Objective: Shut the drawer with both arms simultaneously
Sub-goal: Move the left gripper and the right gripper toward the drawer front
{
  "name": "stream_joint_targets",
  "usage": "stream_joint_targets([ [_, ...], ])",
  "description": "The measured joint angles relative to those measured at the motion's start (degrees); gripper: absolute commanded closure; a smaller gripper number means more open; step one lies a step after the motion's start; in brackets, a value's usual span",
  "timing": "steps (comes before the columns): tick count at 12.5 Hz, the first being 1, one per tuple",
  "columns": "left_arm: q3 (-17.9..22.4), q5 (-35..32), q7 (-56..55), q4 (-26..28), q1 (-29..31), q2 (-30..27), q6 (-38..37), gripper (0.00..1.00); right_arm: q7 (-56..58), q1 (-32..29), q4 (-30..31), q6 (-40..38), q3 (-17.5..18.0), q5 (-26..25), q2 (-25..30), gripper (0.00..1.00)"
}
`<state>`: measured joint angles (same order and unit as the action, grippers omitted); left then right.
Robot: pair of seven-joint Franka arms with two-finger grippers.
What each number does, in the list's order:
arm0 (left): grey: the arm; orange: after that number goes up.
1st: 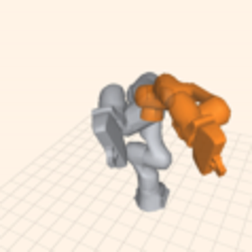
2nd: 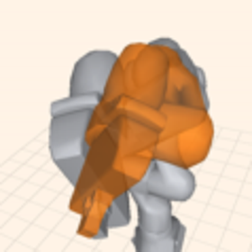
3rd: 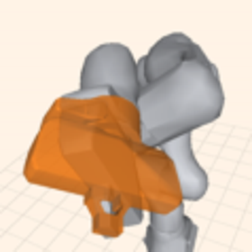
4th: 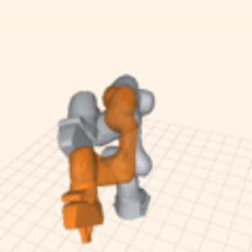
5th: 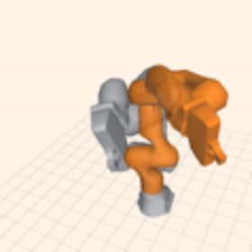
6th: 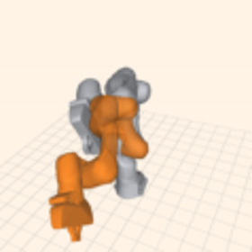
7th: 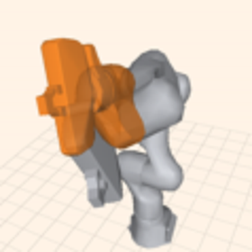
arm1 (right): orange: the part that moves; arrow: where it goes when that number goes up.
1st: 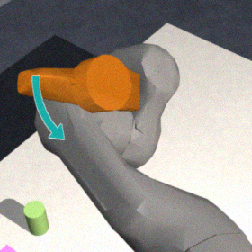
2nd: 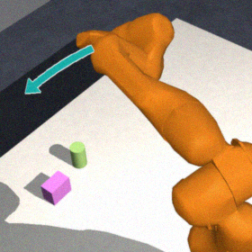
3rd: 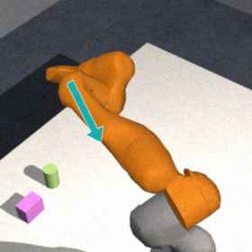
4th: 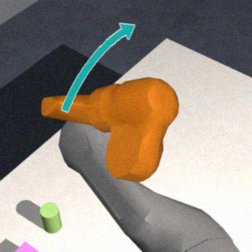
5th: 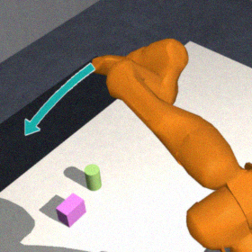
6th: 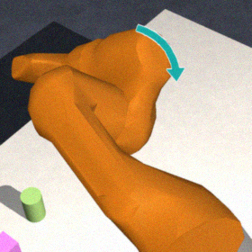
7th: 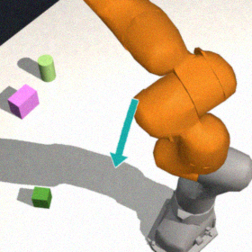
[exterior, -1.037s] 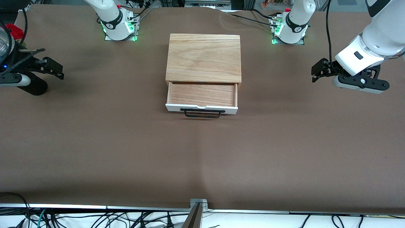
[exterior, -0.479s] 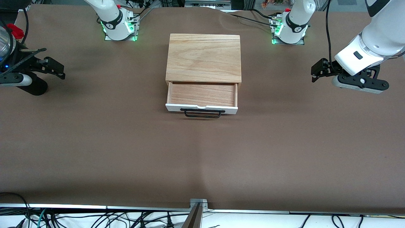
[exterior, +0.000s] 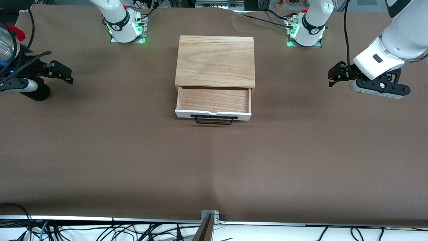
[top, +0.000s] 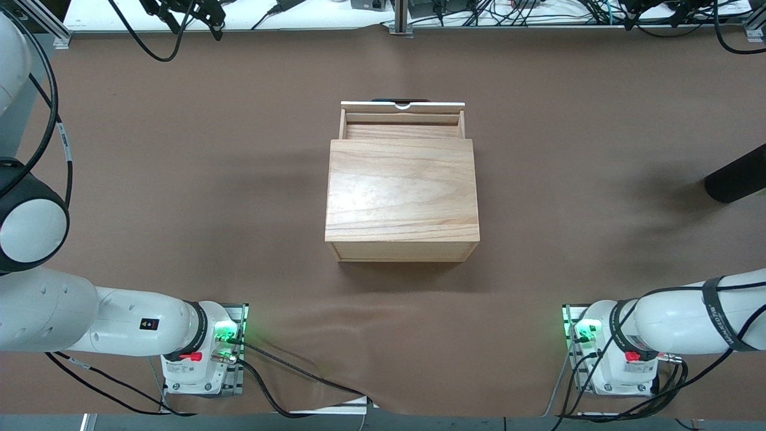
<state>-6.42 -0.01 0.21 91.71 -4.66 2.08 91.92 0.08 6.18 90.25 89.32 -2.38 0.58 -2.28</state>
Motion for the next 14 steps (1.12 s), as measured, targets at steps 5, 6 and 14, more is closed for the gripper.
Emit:
stream_joint_targets([
  [5,-3.8,2.1,-0.4,0.0,-0.7,1.7,0.3,0.0,0.4,3.1,0.1,-0.2,0.2,0.1,-3.2,0.0],
  [6,-3.8,2.9,-0.4,0.0,-0.6,2.1,0.4,0.0,0.4,4.4,0.1,-0.5,0.2,0.1,-4.2,0.0],
  [14,-3.9,20.3,-0.4,0.0,-1.2,14.3,4.8,0.0,2.6,11.5,-0.7,9.4,1.5,15.3,-17.3,0.0],
])
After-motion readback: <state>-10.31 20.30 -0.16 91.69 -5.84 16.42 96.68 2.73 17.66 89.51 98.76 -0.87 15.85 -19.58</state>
